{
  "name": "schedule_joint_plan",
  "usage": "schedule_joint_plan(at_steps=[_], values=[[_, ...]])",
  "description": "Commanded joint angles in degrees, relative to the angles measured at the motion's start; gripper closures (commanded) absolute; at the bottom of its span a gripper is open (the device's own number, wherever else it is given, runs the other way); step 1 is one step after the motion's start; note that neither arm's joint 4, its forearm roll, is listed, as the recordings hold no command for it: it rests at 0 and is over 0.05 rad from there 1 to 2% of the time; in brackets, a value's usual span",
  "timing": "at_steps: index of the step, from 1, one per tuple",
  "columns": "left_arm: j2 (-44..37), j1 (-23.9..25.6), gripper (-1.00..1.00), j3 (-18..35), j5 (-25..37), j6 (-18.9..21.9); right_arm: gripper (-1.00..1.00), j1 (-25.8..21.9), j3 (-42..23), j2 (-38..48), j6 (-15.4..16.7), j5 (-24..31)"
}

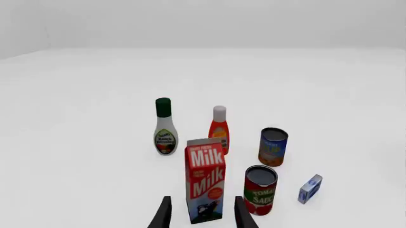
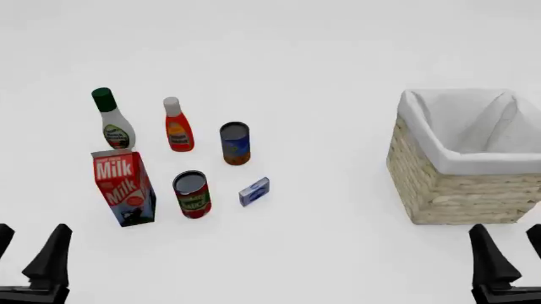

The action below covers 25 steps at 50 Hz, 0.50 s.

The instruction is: Pick the salad dressing and place it in the basket.

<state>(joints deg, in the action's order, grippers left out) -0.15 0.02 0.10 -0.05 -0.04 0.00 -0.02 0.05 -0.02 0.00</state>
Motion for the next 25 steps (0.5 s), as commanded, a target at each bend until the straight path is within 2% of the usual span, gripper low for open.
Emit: schedule_joint_plan(at_steps=[1,10,14,20,22,25], values=[[0.0,0.4,-1.0,0.8,0.4,-0.2,-1.0,0.0,0.0,0.0,-0.2,0.0],[0.0,1.2,-1.0,2.2,1.2,-1.2,-1.0,-0.3,0.0,0.0,-0.1,-0.2],[-14.9,-0.4,-1.0,6.1,-10.5,-0.6,-1.0,-0.4,0.0,0.0,-0.6,-0.8],[-24.2,0.4,-1.0,11.0,-17.0,2.1,-1.0,-0.7,0.0,0.0,-0.3,-1.0],[-31.4,0.2,-1.0,12.2,-22.8,2.3,-1.0,-0.8,0.0,0.0,-0.3,-1.0],[-36.0,-0.3,-1.0,14.7,-24.0,2.0,-1.0,-0.8,-0.1,0.0,-0.4,-1.1]])
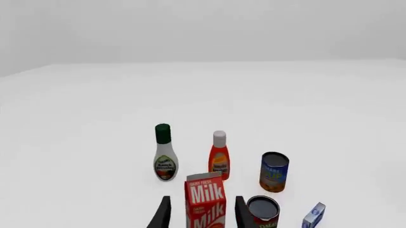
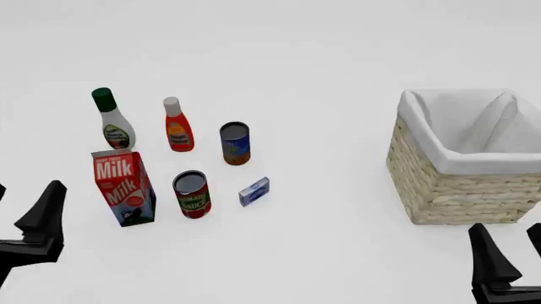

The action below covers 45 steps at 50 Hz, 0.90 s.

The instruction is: Pick the salad dressing and place it in the basket.

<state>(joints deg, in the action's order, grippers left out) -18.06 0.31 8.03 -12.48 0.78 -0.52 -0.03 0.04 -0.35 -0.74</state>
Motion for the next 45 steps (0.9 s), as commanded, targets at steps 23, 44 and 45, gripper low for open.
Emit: schedule_joint_plan(at_steps=[23,44,45], values=[[-44.0,-3.3,-1.0,31.9,-11.1,-0.3,-1.0,-2.0,-1.5,0.1,-0.3,0.3],[-60.8,-7.8,-1.0,50.5,-4.3,0.7,-1.0,-2.4,-0.6,0.0,-0.6,-0.4],[-61.2,-7.7,-1.0,51.0,-4.0,0.6,-1.0,-2.5,-0.5,0.0,-0.6,-0.4]])
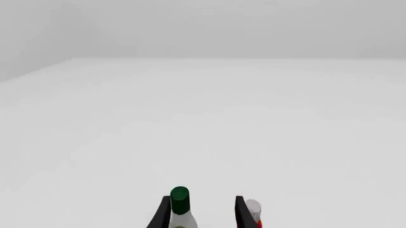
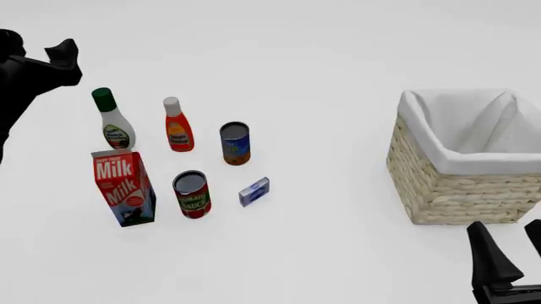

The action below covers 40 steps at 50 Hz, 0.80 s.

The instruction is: Pick the salad dressing and place it in the basket.

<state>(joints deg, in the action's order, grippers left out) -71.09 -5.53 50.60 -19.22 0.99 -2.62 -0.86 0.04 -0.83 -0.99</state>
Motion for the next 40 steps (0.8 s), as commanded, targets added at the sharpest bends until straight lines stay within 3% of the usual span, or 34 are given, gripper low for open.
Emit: schedule_joint_plan(at_steps=[1,11,26,30,40], values=[[-8.9,-1.8,-1.0,9.1,2.9,0.6,-1.0,-0.5,0.3,0.0,-0.1,-0.1],[-15.9,-3.7,-1.0,15.4,4.2,2.0,-1.0,-1.3,-0.1,0.0,-0.1,0.3],[-23.6,-3.7,-1.0,23.0,7.5,0.0,-1.0,-2.1,-0.9,0.2,-0.5,0.9],[-26.7,-3.9,-1.0,26.9,10.2,-1.8,-1.0,-2.4,-1.0,0.3,-0.6,0.9],[-34.1,-4.2,-1.0,36.6,17.1,-1.5,-1.0,-2.7,-1.1,0.2,-1.0,1.2]])
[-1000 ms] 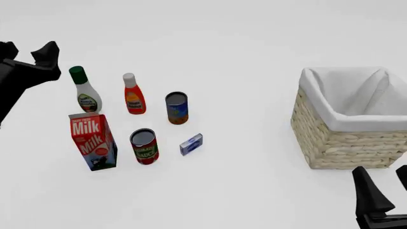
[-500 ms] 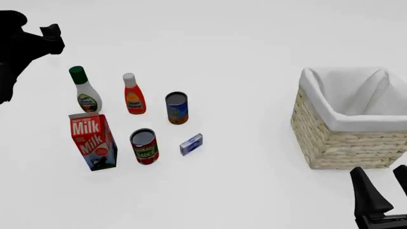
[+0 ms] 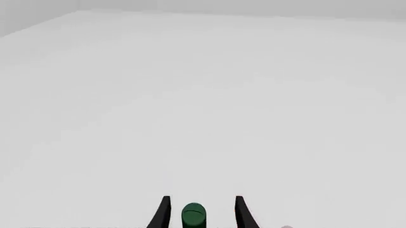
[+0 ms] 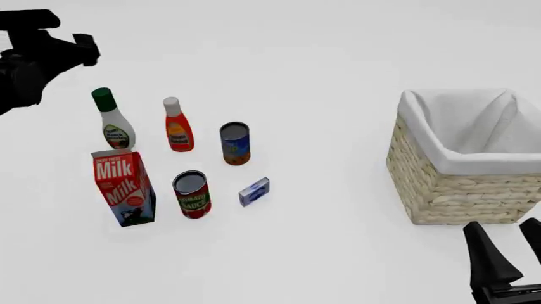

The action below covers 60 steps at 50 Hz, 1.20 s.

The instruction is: Pick the salad dressing and place it in the basket.

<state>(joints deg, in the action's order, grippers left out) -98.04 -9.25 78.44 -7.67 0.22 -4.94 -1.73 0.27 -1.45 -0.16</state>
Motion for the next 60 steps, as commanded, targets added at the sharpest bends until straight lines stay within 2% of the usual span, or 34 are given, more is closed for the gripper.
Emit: schedule_joint_plan(at_steps=[1,19,28,39,60], values=[[-7.2,-0.5,-1.0,8.7,5.6,-0.7,-1.0,-0.4,-0.3,0.0,-0.3,0.4],[-14.3,-1.6,-1.0,17.8,12.1,0.2,-1.0,-0.8,-1.0,0.0,0.2,1.2],[-16.9,-1.7,-1.0,19.5,13.5,-0.6,-1.0,-1.1,-1.1,0.1,0.3,1.2],[-19.0,-1.4,-1.0,19.9,13.6,-1.2,-1.0,-1.5,-1.2,0.0,0.3,1.5],[-21.8,-1.2,-1.0,16.9,11.1,-1.4,-1.0,-1.5,-1.5,-0.1,0.1,2.2]])
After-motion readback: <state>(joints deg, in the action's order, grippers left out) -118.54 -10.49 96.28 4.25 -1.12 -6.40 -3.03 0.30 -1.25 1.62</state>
